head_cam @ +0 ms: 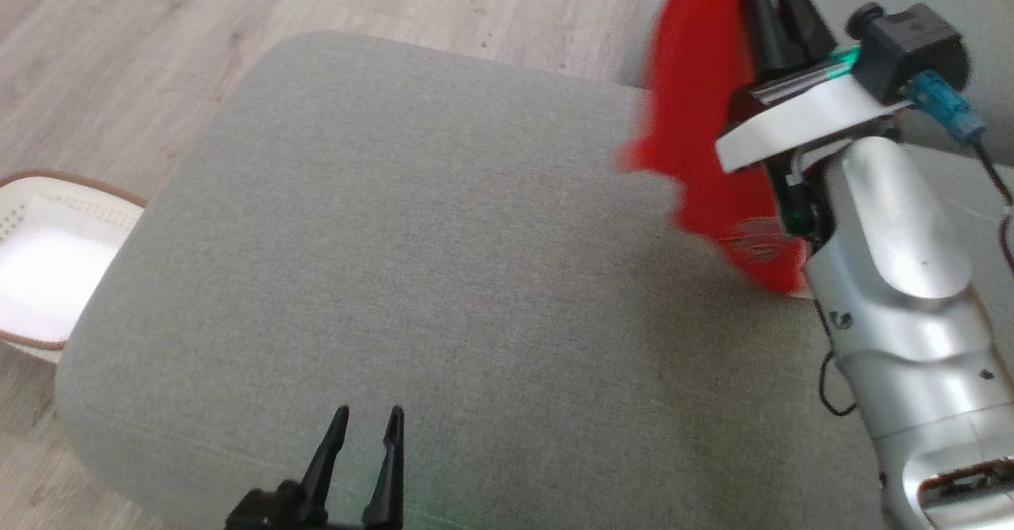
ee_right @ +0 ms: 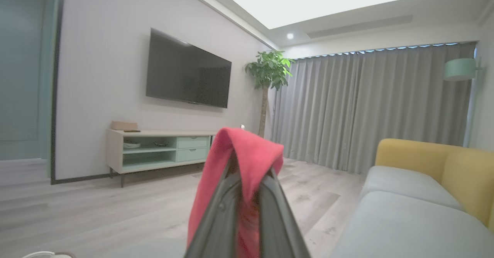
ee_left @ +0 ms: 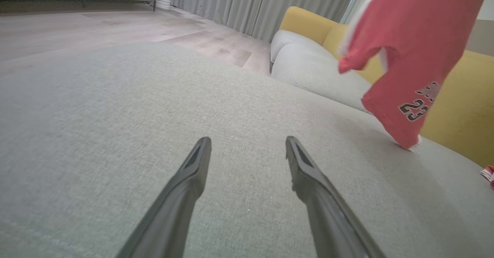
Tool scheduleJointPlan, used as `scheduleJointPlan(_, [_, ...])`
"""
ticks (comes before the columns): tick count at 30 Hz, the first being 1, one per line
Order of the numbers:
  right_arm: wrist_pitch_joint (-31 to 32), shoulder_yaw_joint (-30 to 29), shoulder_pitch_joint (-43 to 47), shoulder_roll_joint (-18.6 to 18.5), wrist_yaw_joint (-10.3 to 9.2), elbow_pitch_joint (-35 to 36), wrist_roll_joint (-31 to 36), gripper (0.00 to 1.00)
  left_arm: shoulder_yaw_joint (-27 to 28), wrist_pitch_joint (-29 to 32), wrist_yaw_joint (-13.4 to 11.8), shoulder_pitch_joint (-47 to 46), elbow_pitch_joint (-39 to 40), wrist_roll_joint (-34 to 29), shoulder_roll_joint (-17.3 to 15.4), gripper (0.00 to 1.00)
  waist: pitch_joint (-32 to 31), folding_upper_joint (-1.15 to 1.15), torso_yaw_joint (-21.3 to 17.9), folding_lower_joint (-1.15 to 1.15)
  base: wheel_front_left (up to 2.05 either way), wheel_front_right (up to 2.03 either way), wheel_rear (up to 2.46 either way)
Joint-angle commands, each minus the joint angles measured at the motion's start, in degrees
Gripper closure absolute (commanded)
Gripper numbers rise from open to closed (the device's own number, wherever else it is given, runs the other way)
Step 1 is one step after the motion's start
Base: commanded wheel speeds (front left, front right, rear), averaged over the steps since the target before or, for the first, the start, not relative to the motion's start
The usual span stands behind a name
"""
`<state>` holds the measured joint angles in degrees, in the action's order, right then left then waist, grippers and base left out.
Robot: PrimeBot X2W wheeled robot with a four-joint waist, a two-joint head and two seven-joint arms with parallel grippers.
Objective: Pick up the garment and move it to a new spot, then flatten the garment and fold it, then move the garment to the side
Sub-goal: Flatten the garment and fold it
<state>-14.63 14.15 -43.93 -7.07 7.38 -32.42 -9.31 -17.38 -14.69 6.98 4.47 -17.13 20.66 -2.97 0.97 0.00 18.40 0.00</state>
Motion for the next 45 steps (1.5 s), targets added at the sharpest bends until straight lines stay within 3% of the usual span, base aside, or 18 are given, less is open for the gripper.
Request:
scheduleJointPlan(1, [-0.4, 1.4, -2.8, 1.3, 0.11, 2.6, -1.5, 1.00, 2.2, -0.3, -0.4, -0.7, 1.3, -0.5, 0.1, 0.00, -1.1, 0.00, 1.4, 0.00, 0.00, 0.00, 0.00])
scheduleJointPlan(11, [-0.3, 5.3, -4.2, 2.6, 0.11, 8.0, -5.9, 1.00, 3.3, -0.3, -0.1, 0.6, 1.3, -0.7, 0.1, 0.00, -0.9, 0.00, 0.1, 0.00, 0.00, 0.00, 0.00])
scheduleJointPlan(16, [-0.1, 6.2, 4.2, -4.0, 0.11, 3.3, -4.0, 1.00, 2.3, -0.3, -0.1, -0.9, 1.2, 0.1, 0.1, 0.00, 0.7, 0.00, -0.3, 0.00, 0.00, 0.00, 0.00])
scheduleJointPlan(19, [-0.1, 2.6, 14.9, -8.9, 0.11, -3.5, -3.6, 1.00, 1.7, -0.3, -0.3, -1.8, 1.4, 0.5, 0.1, 0.00, 1.9, 0.00, -0.7, 0.00, 0.00, 0.00, 0.00])
scheduleJointPlan(20, [-0.1, 1.1, 17.2, -9.6, 0.11, -5.3, -3.8, 0.92, 1.8, -0.3, -0.3, -2.0, 1.3, 0.6, 0.1, 0.00, 2.2, 0.00, -1.0, 0.00, 0.00, 0.00, 0.00])
scheduleJointPlan(21, [-0.2, -0.8, 19.1, -10.2, 0.11, -6.9, -3.9, 0.20, 1.9, -0.3, -0.4, -2.1, 1.3, 0.5, 0.1, 0.00, 2.3, 0.00, -1.4, 0.00, 0.00, 0.00, 0.00])
scheduleJointPlan(22, [-0.2, -2.7, 20.5, -10.6, 0.11, -8.5, -3.5, 0.00, 2.0, -0.3, -0.4, -2.1, 1.2, 0.3, 0.1, 0.00, 2.4, 0.00, -1.9, 0.00, 0.00, 0.00, 0.00])
scheduleJointPlan(27, [-0.3, -9.7, 23.2, -10.0, 0.11, -9.7, -1.7, 0.00, 2.7, -0.3, -0.4, -2.3, 1.0, -0.3, 0.1, 0.00, 2.3, 0.00, -3.8, 0.00, 0.00, 0.00, 0.00])
scheduleJointPlan(33, [-0.4, -14.9, 26.0, -5.5, 0.11, -0.9, 2.4, 0.00, 2.3, -0.3, -0.2, -3.3, 1.4, -0.4, 0.1, 0.00, 2.1, 0.00, -5.7, 0.00, 0.00, 0.00, 0.00])
scheduleJointPlan(38, [-0.4, -11.1, 29.7, -2.1, 0.11, 3.6, 4.1, 0.00, 1.5, -0.3, -0.2, -3.8, 1.3, -0.2, 0.1, 0.00, 1.9, 0.00, -6.0, 0.00, 0.00, 0.00, 0.00])
scheduleJointPlan(45, [0.2, -0.3, 28.7, -0.7, 0.11, -0.4, 0.8, 0.00, 0.6, -0.3, 0.0, -3.6, 0.7, -0.2, 0.1, 0.00, 1.8, 0.00, -4.6, 0.00, 0.00, 0.00, 0.00])
